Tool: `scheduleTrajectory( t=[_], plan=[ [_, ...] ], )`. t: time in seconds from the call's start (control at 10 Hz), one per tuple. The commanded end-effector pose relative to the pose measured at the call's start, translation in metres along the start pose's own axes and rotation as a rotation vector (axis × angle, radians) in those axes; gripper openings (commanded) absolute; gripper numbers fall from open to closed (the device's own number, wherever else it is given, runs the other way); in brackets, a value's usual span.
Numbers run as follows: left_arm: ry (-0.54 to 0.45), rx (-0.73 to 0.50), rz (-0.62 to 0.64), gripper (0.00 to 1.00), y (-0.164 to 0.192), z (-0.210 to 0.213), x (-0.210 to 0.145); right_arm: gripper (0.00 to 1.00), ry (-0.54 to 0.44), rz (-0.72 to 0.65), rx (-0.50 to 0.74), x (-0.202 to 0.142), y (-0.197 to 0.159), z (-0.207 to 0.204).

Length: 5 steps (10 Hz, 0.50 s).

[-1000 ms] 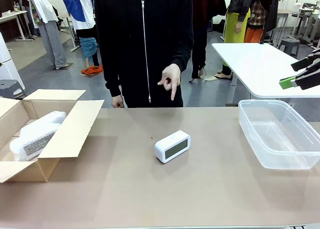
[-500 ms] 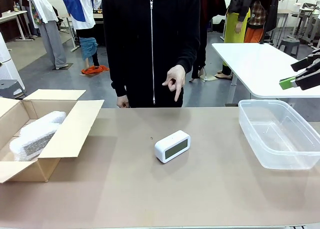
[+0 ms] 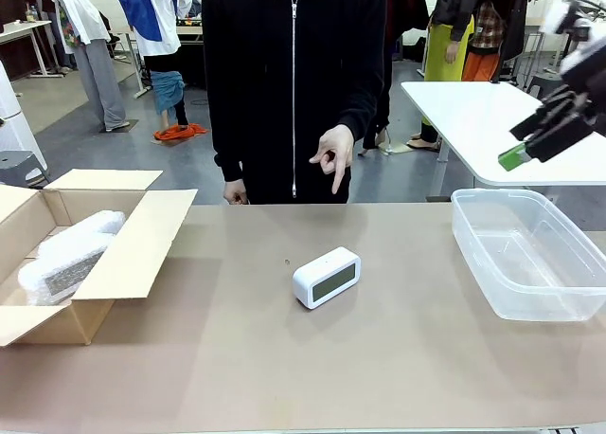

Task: Separate and place wrapped and unwrapped clocks.
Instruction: Pick up the Digital clock indicated by the person.

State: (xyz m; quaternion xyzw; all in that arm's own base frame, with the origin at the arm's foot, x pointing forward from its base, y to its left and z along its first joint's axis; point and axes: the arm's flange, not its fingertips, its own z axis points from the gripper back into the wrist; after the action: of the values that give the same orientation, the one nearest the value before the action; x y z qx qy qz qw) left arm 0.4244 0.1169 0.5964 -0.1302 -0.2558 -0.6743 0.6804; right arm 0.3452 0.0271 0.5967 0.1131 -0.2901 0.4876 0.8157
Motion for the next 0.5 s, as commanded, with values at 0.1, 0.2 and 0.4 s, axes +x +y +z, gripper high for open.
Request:
scheduleTrajectory(
  t=[0.1, 0.2, 0.4],
  plan=[
    [-0.003, -0.004, -0.022, 1.0, -0.004, 0.0, -0.002, 1.0, 0.242, 0.285, 0.154, 0.081, -0.033, -0.017],
    [-0.003, -0.004, -0.022, 1.0, -0.004, 0.0, -0.002, 1.0, 0.325, 0.381, 0.185, 0.106, -0.038, -0.037],
    [-0.003, -0.004, -0.022, 1.0, -0.004, 0.0, -0.002, 1.0, 0.462, 0.568, 0.266, 0.147, -0.037, -0.09]
  ],
)
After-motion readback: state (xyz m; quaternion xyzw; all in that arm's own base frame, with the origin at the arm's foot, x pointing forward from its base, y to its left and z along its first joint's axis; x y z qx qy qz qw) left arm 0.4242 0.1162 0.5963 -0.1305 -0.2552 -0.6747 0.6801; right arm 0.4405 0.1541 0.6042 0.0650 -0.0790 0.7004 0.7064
